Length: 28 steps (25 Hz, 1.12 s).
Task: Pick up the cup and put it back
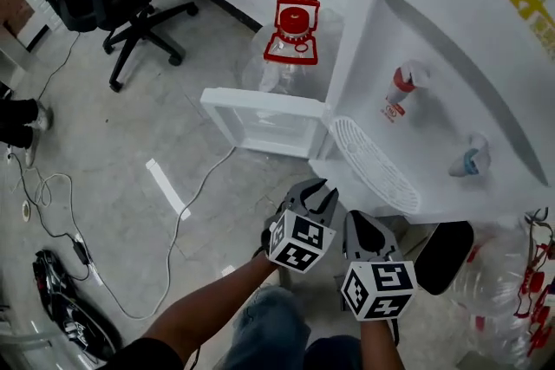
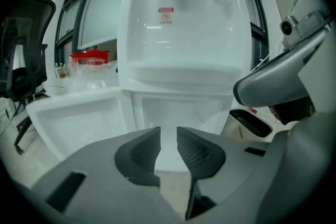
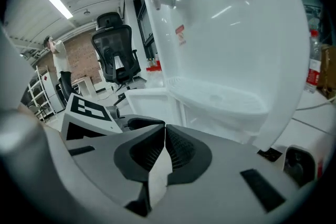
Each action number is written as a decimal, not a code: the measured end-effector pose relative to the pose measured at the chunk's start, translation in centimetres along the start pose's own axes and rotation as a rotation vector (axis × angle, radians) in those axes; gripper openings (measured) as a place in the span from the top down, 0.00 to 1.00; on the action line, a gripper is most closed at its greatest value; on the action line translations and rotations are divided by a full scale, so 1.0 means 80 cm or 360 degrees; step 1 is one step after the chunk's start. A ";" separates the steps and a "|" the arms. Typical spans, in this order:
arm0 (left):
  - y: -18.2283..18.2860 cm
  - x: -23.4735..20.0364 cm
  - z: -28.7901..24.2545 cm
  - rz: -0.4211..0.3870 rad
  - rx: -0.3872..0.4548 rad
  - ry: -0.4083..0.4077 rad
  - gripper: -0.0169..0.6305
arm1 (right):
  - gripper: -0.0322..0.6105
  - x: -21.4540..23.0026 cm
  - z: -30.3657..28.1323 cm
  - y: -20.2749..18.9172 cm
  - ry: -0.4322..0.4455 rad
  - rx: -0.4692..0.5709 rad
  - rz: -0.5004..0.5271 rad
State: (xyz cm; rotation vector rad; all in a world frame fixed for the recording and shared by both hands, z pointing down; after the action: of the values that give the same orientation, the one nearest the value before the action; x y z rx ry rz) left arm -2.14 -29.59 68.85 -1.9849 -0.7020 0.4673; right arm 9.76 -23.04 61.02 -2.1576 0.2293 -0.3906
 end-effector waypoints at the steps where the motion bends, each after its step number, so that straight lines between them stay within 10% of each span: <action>1: 0.013 -0.002 0.018 0.0001 0.0001 0.0012 0.81 | 0.92 -0.010 0.009 0.013 0.0017 -0.0003 -0.0002; 18: 0.317 0.089 0.373 0.0031 0.0222 0.0184 0.92 | 0.92 -0.153 0.289 0.261 0.0133 0.0157 0.0101; 28: 0.400 0.191 0.525 0.0089 0.0321 0.0298 0.95 | 0.92 -0.200 0.458 0.306 0.0187 0.0259 0.0158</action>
State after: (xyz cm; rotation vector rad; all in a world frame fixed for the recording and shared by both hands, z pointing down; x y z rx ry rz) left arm -5.76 -4.50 20.04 -1.8332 -0.4646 0.3650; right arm 7.54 -4.44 18.07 -1.9580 0.3572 -0.4631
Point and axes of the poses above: the fingertips, and each gripper's own axes: z backward along the fingers, x to its right, y out of its top, the point moved 10 cm from there along z, backward along the fingers, and after that the axes turned 1 degree about x, right-handed, at the moved point
